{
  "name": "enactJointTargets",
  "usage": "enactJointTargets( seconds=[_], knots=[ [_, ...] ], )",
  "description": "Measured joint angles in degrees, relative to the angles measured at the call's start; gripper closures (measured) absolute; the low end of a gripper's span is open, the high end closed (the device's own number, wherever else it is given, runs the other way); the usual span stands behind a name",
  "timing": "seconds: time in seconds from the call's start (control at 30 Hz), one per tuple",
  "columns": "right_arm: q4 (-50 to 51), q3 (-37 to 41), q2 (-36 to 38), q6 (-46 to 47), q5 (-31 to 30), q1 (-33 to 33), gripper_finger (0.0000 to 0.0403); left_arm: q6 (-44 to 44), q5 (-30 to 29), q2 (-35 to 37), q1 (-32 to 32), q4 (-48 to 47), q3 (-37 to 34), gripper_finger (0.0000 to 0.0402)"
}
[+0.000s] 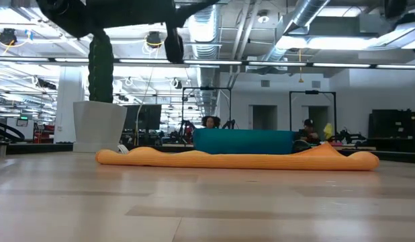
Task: Fold microfiber towels
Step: Fold the orange microfiber cloth
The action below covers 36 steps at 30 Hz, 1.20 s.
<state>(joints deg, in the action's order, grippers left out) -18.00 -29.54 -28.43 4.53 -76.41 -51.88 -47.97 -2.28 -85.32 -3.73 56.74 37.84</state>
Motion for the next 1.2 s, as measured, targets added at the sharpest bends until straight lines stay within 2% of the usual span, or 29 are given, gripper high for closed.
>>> enactJointTargets(
  seconds=[0.1,0.2,0.27,0.33,0.43,0.6,0.73,0.83,0.9,1.0,1.13,1.2],
  knots=[
    [9.81,5.43,-1.19,22.09,0.03,2.02,0.0372,-1.87,-3.18,0.04,0.10,-3.44,0.05,0.0401],
    [9.99,11.86,-6.64,42.52,1.15,4.34,0.0377,-1.18,-4.39,0.04,-0.22,-8.74,0.05,0.0401],
    [7.67,14.88,-11.00,50.76,3.51,5.38,0.0379,-1.17,-5.49,0.04,-0.76,-12.31,0.05,0.0397],
    [3.43,15.85,-14.98,54.54,5.62,6.17,0.0378,-1.83,-5.83,0.04,-1.22,-15.05,0.05,0.0387],
    [-2.34,15.02,-21.43,52.50,10.82,8.22,0.0372,-3.96,-6.04,0.04,-1.84,-17.77,0.05,0.0361],
    [-5.68,9.26,-28.73,39.85,18.66,13.54,0.0366,-8.14,-6.20,0.18,-2.42,-18.09,0.05,0.0316],
    [-5.50,3.81,-32.23,24.56,19.59,17.29,0.0365,-12.88,-5.57,1.17,-1.58,-18.60,0.05,0.0304],
    [-3.17,1.21,-33.62,18.25,19.51,18.80,0.0366,-10.94,-6.88,1.18,-1.52,-18.95,0.05,0.0309],
    [-3.71,1.28,-34.86,19.12,19.51,19.48,0.0369,-9.40,-9.38,1.01,-1.79,-20.08,0.07,0.0316],
    [-4.59,3.26,-37.76,25.04,20.63,19.23,0.0379,-7.52,-14.28,0.88,-2.78,-26.79,0.09,0.0327],
    [-5.96,8.13,-45.13,39.30,20.36,16.33,0.0389,-6.11,-19.22,0.85,-4.04,-30.20,0.05,0.0341],
    [-8.30,10.20,-49.68,46.97,16.90,14.29,0.0390,-3.60,-20.31,0.85,-4.58,-30.00,0.05,0.0348]
  ],
)
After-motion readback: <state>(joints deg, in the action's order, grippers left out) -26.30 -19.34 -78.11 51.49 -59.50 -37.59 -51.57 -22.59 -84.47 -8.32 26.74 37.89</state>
